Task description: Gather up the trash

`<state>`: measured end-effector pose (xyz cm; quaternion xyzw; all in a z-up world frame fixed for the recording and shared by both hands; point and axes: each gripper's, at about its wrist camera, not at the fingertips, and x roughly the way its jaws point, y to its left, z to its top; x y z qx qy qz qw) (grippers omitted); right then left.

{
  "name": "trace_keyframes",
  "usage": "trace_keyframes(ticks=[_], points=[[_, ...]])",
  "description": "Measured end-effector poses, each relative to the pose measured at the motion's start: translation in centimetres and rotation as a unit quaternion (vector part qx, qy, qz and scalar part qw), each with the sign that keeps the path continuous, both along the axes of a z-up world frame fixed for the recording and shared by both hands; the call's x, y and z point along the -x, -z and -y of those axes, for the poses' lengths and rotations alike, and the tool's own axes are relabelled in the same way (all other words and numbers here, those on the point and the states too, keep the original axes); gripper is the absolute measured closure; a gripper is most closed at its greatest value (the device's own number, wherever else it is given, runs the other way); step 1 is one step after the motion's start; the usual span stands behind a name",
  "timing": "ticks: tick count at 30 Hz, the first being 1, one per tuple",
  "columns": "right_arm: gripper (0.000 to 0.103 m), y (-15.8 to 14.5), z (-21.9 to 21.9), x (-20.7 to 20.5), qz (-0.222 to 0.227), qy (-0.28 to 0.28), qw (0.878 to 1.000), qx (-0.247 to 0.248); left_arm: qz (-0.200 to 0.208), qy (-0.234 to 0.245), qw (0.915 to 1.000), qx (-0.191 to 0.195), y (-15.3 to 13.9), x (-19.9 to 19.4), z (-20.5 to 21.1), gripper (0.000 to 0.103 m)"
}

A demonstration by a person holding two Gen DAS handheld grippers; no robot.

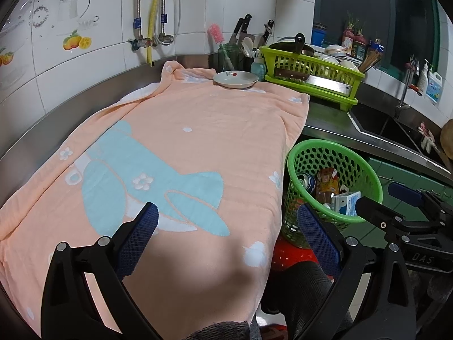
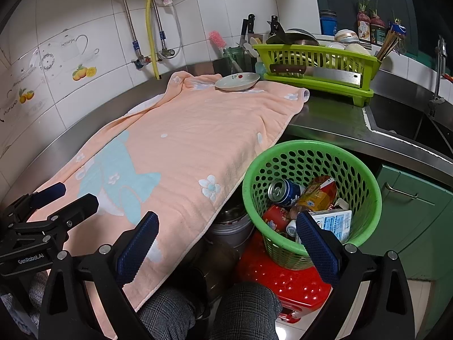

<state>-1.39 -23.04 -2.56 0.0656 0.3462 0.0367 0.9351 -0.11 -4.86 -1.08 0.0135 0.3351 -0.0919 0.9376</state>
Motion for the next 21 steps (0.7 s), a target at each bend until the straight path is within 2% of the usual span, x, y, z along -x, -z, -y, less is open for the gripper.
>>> trace_keyframes(ticks=[21], points=[[0.009, -0.1, -0.01, 0.03, 0.0, 0.002, 1.0, 0.0, 0.003, 0.003, 1.0, -0.006, -0.05, 0.09, 0.43, 0.006]])
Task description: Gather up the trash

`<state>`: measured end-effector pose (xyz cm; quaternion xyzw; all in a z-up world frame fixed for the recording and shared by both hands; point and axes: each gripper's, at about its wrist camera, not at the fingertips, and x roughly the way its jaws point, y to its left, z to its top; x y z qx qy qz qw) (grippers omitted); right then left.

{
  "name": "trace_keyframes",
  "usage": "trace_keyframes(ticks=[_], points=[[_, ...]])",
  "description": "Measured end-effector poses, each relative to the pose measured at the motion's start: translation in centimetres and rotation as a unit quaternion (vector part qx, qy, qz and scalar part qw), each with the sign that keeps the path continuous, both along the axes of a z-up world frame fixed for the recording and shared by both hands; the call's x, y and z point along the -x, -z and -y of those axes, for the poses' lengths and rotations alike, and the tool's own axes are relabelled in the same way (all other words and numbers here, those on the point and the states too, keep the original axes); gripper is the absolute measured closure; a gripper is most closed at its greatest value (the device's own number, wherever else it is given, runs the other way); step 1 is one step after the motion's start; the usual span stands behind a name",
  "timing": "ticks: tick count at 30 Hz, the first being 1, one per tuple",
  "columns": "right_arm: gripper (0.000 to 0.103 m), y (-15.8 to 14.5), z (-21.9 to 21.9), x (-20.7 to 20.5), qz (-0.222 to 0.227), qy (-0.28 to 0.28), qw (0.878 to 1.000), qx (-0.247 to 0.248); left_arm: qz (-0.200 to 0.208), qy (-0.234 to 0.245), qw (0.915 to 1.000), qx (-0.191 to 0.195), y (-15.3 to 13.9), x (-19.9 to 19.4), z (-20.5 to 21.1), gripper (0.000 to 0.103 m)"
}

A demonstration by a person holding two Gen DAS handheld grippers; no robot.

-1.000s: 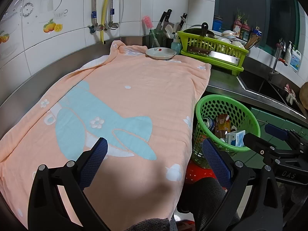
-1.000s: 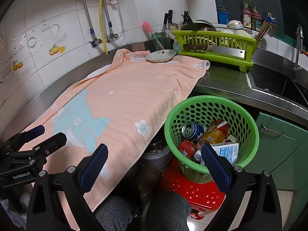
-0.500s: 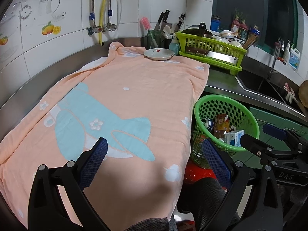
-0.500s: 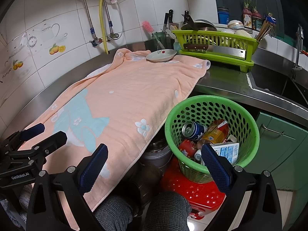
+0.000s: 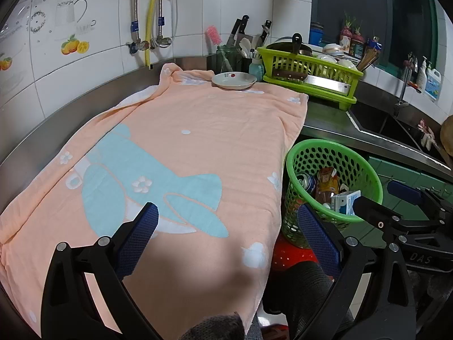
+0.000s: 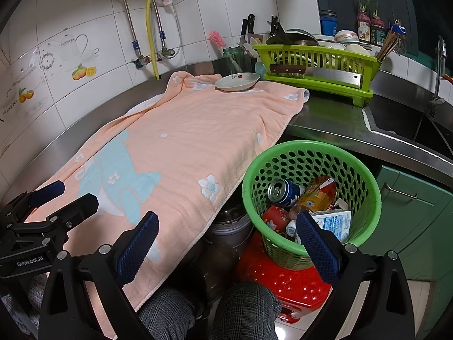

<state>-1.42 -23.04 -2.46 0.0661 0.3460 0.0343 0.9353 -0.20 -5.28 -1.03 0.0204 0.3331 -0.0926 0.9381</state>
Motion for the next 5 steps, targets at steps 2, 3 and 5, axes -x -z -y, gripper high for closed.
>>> trace_keyframes(ticks=[2, 3, 5], points=[[0.009, -0.05, 0.1, -0.05, 0.001, 0.001, 1.0, 0.0, -0.001, -0.002, 1.0, 0.0, 0.0, -0.09, -0.15, 0.006], [0.009, -0.05, 0.18, -0.06, 0.001, 0.002, 1.0, 0.0, -0.001, -0.003, 1.0, 0.001, 0.0, -0.12, -0.23, 0.006], [0.009, -0.03, 0.32, -0.13, 0.0, 0.003, 1.0, -0.002, -0.002, -0.004, 1.0, 0.001, 0.03, -0.16, -0.32, 0.006]])
